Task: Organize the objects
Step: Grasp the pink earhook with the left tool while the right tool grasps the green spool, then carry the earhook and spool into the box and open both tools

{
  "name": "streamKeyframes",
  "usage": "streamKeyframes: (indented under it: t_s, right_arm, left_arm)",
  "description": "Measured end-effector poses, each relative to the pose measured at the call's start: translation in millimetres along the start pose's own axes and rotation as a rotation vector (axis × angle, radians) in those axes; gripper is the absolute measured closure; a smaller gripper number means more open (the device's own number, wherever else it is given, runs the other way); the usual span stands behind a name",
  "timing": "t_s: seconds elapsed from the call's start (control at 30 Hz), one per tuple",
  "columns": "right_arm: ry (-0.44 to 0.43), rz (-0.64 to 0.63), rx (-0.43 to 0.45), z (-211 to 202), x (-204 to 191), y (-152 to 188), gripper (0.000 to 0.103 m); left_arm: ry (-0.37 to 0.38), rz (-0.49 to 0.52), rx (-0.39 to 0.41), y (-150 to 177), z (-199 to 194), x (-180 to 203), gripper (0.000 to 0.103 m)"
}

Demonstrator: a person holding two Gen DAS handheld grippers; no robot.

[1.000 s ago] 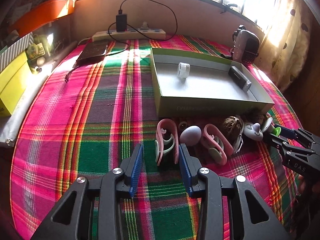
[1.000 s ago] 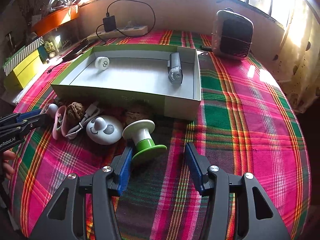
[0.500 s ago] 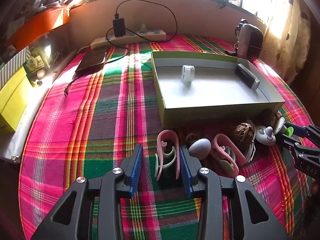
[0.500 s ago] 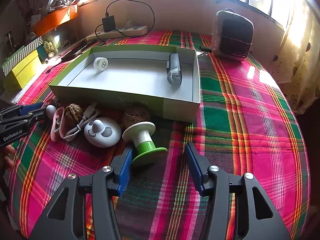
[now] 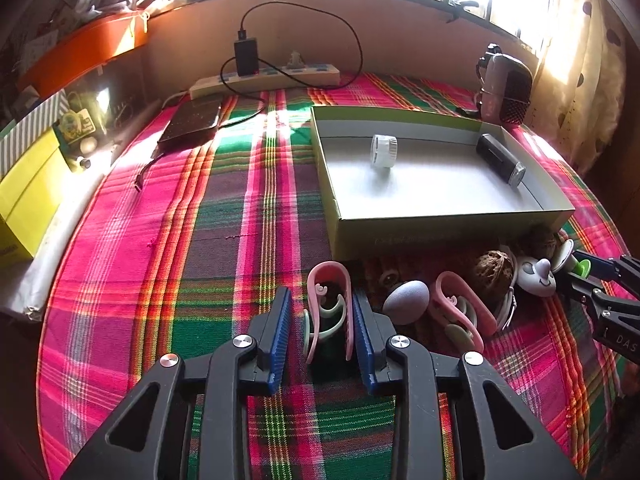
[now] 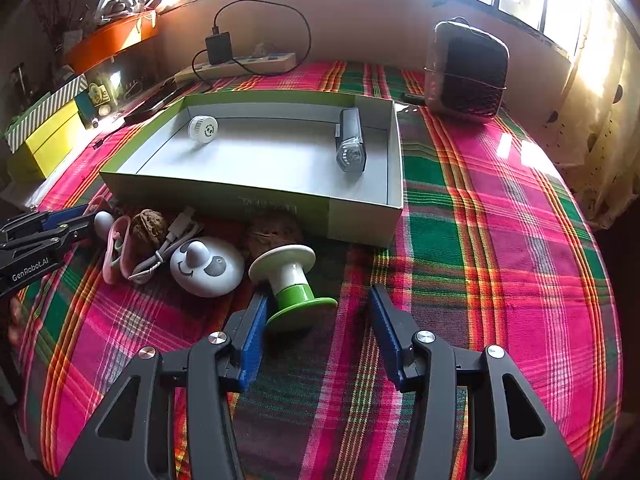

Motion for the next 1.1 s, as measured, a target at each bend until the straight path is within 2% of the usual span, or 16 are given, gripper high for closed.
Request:
streamKeyframes:
  t_s: [0.1,0.17,1.1]
  right_arm:
    - [-0.005,-0.006,0.004,-0.6,-1.4,-0.3,0.068]
    - [-0.007,-0.007,0.005,-0.4,-1.9,-0.2,0.07]
    - [-0.005,0.005,0.015,-3.1,-1.2,-0.6,0.071]
  left_arm:
    - [0.003,-0.012,0.001,0.1,0.0,-2.4,0.081]
    - [0.002,-0.014,0.001,0.1,0.2,-2.6,0.082]
    - [-0.001,-0.013,0.001,0.5,-0.2,-2.5,0.082]
Point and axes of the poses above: each gripper's, at about its wrist camera, not at the fingertips, and z roughly the way its jaws point, x to its right, y to its underside, the point moved 5 cm from there along z, roughly the way its jaws point, and after that the axes turned 9 degrees about -x, right-handed, at the moved point
